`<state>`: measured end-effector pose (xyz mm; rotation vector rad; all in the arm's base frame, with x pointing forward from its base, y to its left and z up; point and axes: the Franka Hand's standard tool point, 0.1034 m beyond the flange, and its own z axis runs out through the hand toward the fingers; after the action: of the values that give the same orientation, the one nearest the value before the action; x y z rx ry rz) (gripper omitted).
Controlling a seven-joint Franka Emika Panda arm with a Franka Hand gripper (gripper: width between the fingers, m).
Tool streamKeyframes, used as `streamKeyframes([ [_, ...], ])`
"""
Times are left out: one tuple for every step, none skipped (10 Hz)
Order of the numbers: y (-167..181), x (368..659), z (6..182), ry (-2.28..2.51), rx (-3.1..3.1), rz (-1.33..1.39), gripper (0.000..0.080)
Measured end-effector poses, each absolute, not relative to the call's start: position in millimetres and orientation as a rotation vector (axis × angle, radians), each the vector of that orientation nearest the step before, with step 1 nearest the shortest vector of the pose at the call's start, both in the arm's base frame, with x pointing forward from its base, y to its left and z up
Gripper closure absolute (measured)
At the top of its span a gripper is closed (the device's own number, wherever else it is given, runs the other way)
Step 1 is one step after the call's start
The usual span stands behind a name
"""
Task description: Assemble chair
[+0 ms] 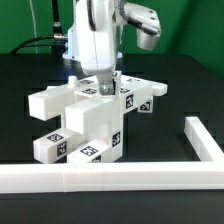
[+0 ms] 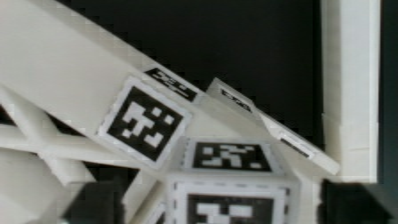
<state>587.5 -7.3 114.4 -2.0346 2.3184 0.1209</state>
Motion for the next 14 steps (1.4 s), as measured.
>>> streamKeyframes([
  [-7.3, 587.5, 114.3, 2.247, -2.109, 0.118, 0.0205],
  [-7.5, 587.4, 114.3, 2.151, -2.205, 0.113, 0.0159],
  [-7.7, 587.4, 114.3, 2.015, -2.325, 0.107, 0.0152],
  [-7.6, 587.4, 114.2, 1.987, -2.348, 0.106, 0.0152],
  [-8.3, 587.0, 114.2, 1.835, -2.474, 0.098, 0.0150],
  [-8.2, 586.4, 114.6, 1.691, -2.589, 0.094, 0.0150],
  [-7.8, 586.0, 115.0, 1.587, -2.664, 0.094, 0.0150],
  [-7.7, 586.4, 115.3, 1.448, -2.746, 0.087, 0.0150],
  [-6.5, 586.2, 114.9, 1.353, -2.798, 0.084, 0.0150],
  [-6.1, 586.5, 114.5, 1.189, -2.878, 0.075, 0.0150],
  [-5.1, 586.6, 113.7, 1.072, -2.922, 0.072, 0.0150],
  [-5.8, 587.1, 112.6, 0.909, -2.976, 0.065, 0.0150],
  [-6.2, 587.0, 111.8, 0.811, -3.007, 0.065, 0.0150],
  [-7.4, 587.0, 111.9, 0.659, -3.053, 0.063, 0.0150],
])
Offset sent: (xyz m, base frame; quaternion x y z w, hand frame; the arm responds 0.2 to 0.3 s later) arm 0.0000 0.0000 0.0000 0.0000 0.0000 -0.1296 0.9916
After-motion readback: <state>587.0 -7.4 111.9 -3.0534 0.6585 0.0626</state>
